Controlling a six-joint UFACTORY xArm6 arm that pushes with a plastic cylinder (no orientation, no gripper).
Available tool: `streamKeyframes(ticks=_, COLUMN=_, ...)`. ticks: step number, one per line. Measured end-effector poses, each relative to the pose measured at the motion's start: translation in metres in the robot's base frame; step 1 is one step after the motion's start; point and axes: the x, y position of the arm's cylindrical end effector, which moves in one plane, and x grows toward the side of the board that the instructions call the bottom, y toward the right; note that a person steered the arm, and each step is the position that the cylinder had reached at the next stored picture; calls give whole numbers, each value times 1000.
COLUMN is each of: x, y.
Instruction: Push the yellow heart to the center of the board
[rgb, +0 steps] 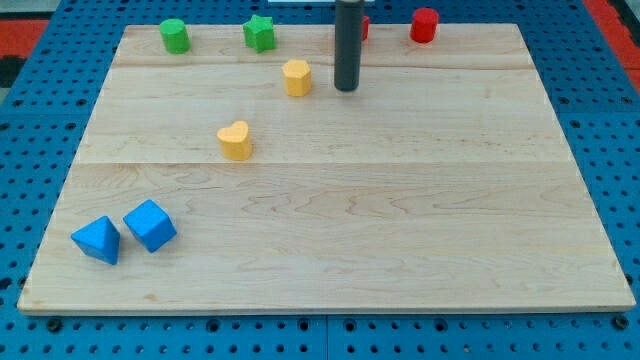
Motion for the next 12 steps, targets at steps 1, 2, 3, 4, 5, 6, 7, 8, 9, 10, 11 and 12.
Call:
streamKeyframes(ticks=1, x=89, y=-3)
streamKeyframes(ticks=2, x=138, y=-45)
streamKeyframes(ticks=3, x=139, y=-120)
streamKeyframes(ticks=4, x=128, y=-187)
streamKeyframes(ticks=5, x=90, y=-189)
streamKeyframes(ticks=6, x=77, y=-166)
streamKeyframes(ticks=7, x=81, y=-102)
streamKeyframes(ticks=8, x=78, y=-101)
streamKeyframes(ticks=9, x=132, y=-75)
streamKeyframes(ticks=10, x=182, y=-29)
streamKeyframes(ticks=11, x=241, y=-53)
streamKeyframes(ticks=12, x=279, y=-105)
